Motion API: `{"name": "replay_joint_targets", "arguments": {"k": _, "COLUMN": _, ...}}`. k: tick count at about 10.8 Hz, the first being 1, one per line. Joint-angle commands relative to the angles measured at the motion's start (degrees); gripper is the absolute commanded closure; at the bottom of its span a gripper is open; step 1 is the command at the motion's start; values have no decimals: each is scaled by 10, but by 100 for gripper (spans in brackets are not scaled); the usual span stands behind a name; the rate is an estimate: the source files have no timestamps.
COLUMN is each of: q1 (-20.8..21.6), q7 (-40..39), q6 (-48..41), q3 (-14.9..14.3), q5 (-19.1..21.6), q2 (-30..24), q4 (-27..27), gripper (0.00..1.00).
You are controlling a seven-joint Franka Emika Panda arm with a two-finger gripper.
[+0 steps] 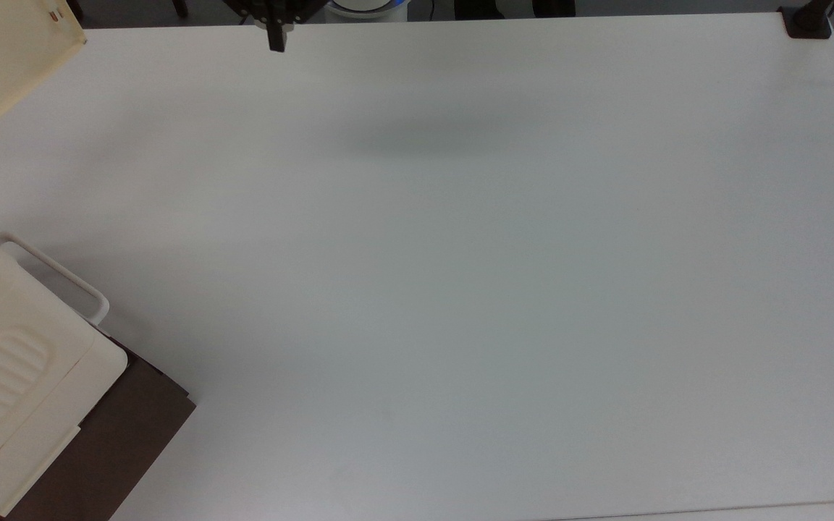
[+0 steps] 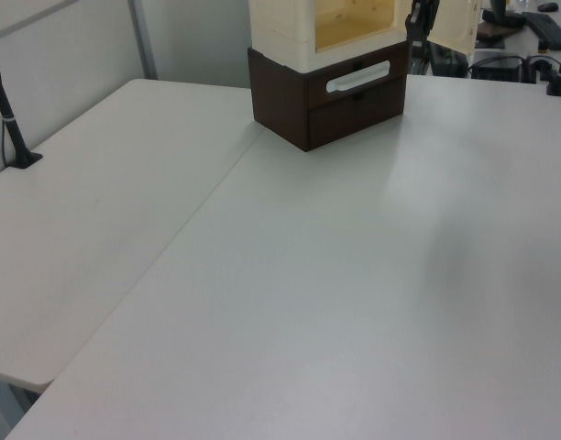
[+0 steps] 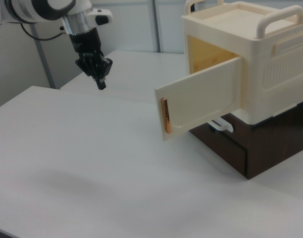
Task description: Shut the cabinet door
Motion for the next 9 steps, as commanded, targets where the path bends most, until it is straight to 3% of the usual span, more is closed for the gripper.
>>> {"name": "replay_joint_targets", "arguments": {"k": 1, "q1": -30, "q7": -15, "q6": -14, "q3": -14, "q5": 1, "q2": -14, "q4": 40, "gripper": 100}}
{"name": "replay_joint_targets", "arguments": {"k": 4, "q1": -76, "q7": -30, "q6": -7, "q3": -62, "q5": 1, "q2": -15, "q4": 93, "gripper": 100}}
{"name": "replay_joint_targets", "arguments": {"k": 7, "q1": -128, "q7": -99, "q6": -7, "q3": -115, "q5": 32, "q2": -18, "q4": 108, "gripper": 100}}
{"name": "replay_joint_targets", "arguments": {"k": 9, "q1": -150, "q7": -146, "q6": -7, "q3": -145, "q5": 32, "q2": -17, "q4": 107, "gripper": 100}}
